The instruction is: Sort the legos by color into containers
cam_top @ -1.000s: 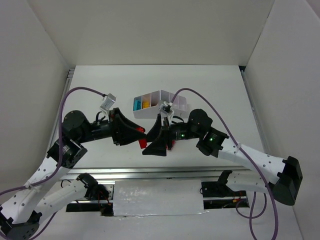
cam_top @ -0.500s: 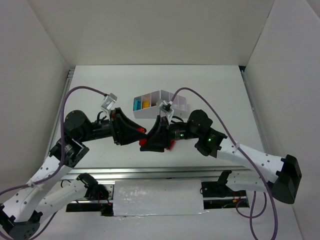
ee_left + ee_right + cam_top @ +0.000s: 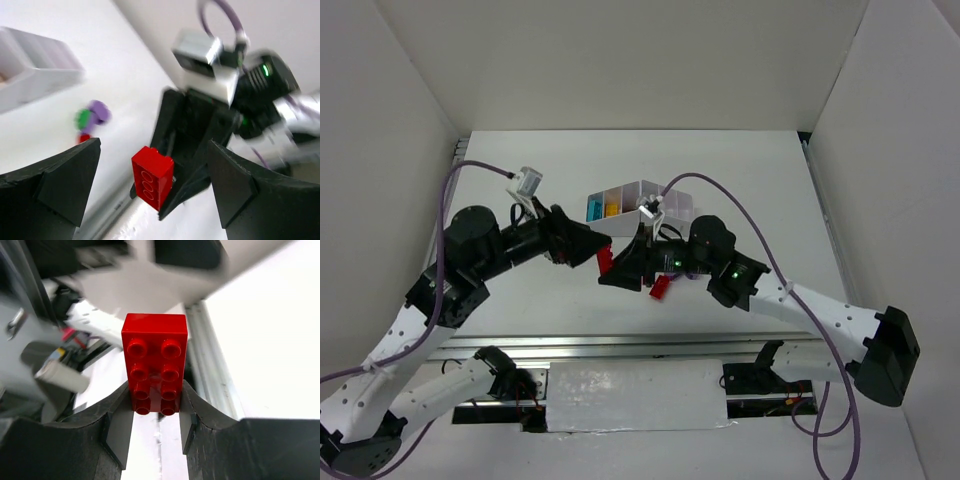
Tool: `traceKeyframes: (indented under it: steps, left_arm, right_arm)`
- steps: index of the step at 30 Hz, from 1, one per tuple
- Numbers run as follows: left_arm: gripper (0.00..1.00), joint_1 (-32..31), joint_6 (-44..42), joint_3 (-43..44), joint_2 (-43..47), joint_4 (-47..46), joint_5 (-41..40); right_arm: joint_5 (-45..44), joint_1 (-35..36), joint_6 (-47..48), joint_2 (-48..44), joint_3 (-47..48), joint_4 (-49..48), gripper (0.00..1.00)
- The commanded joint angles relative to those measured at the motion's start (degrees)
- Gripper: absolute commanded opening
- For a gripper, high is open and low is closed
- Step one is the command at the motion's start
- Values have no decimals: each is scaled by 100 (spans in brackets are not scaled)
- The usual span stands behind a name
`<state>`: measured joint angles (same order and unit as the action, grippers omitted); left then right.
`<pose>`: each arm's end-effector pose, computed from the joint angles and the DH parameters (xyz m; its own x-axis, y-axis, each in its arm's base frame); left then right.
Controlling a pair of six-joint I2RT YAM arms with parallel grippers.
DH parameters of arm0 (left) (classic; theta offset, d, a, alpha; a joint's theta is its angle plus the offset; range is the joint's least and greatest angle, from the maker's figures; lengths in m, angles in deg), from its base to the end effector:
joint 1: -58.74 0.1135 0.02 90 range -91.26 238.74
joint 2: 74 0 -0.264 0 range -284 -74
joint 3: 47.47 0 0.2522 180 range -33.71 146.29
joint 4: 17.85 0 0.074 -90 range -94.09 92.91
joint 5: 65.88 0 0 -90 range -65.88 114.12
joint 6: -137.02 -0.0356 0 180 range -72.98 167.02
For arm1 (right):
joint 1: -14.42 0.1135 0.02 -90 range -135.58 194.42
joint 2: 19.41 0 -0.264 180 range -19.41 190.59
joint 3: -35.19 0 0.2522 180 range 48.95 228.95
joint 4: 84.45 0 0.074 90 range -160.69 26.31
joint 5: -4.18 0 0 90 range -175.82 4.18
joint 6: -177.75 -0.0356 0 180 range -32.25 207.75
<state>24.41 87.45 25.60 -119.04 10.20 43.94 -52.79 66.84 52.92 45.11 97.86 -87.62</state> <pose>0.1283 -0.1022 0.4188 -0.5259 -0.3797 -0.7611 0.6168 0.4459 -0.6486 0.1446 0.2197 0.3461 -0.5578 0.0604 -0.8278 -0.8262 0.0548 0.5607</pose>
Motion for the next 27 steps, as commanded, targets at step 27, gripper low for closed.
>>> traceKeyframes:
  steps: [27]
  left_arm:
    - [100,-4,-1151,-666,909,2580,-4548]
  right_arm:
    - [-4833,-2315,934,4315,5498,6949,6]
